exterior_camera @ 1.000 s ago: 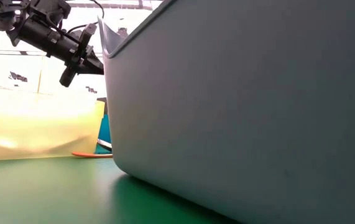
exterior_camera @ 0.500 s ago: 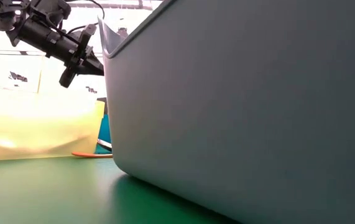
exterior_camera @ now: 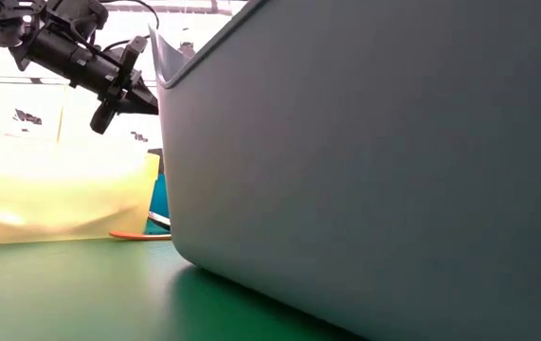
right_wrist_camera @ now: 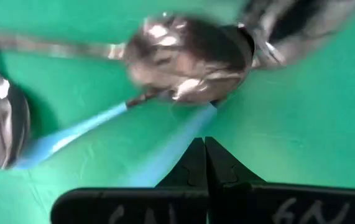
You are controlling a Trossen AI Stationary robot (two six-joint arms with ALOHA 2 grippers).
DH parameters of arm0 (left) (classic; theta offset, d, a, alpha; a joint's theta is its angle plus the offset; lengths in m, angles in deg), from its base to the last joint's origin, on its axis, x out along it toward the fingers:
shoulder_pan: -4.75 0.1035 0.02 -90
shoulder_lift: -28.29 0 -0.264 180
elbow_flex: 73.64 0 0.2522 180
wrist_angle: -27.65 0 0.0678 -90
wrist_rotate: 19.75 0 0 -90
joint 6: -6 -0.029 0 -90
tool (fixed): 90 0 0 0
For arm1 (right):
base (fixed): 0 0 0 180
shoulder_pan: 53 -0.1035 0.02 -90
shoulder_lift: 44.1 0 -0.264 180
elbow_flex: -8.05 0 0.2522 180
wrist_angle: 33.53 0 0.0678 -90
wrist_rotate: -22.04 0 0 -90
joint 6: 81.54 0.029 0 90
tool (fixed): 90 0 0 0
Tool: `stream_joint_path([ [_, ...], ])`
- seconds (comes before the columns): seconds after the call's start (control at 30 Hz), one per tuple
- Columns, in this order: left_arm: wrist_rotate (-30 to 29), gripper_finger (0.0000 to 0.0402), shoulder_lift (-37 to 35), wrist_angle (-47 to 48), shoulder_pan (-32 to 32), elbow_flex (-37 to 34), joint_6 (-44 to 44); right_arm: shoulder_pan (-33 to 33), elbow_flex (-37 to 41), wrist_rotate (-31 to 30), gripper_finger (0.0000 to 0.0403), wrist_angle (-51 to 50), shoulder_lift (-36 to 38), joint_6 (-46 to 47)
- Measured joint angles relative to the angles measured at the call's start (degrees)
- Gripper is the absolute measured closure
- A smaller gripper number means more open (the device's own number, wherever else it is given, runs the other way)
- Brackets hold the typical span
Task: Sort silverware by color (type)
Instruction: Put the blue spoon into the blue bin
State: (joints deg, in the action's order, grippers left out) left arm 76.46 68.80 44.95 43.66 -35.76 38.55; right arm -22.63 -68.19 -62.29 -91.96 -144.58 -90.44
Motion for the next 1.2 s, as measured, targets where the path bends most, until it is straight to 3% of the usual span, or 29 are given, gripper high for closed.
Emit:
stream_joint_path([
  [0.2,-0.5,0.0401,0.0,-0.1,0.0,0.0,0.1,-3.6,0.0,-6.0,0.0403,-0.5,3.1,8.0],
  [0.4,-0.4,0.0401,0.0,-0.1,0.0,0.0,0.2,-5.4,0.0,-18.3,0.0403,-12.7,6.7,33.2],
  [0.53,-0.4,0.0401,0.0,-0.5,0.0,0.0,0.2,-7.9,0.0,-22.0,0.0403,-24.6,6.8,49.0],
  [0.63,-0.4,0.0401,0.0,-0.5,0.0,0.0,0.2,-10.6,1.3,-23.1,0.0403,-28.2,6.5,55.1],
  [0.93,-0.6,0.0401,0.0,-0.5,0.0,0.0,0.2,-13.8,9.9,-20.2,0.0403,-20.0,6.4,59.6],
  [1.2,-0.7,0.0401,0.0,-0.5,0.0,0.0,0.2,-13.6,11.1,-16.4,0.0403,-2.1,6.5,44.3],
])
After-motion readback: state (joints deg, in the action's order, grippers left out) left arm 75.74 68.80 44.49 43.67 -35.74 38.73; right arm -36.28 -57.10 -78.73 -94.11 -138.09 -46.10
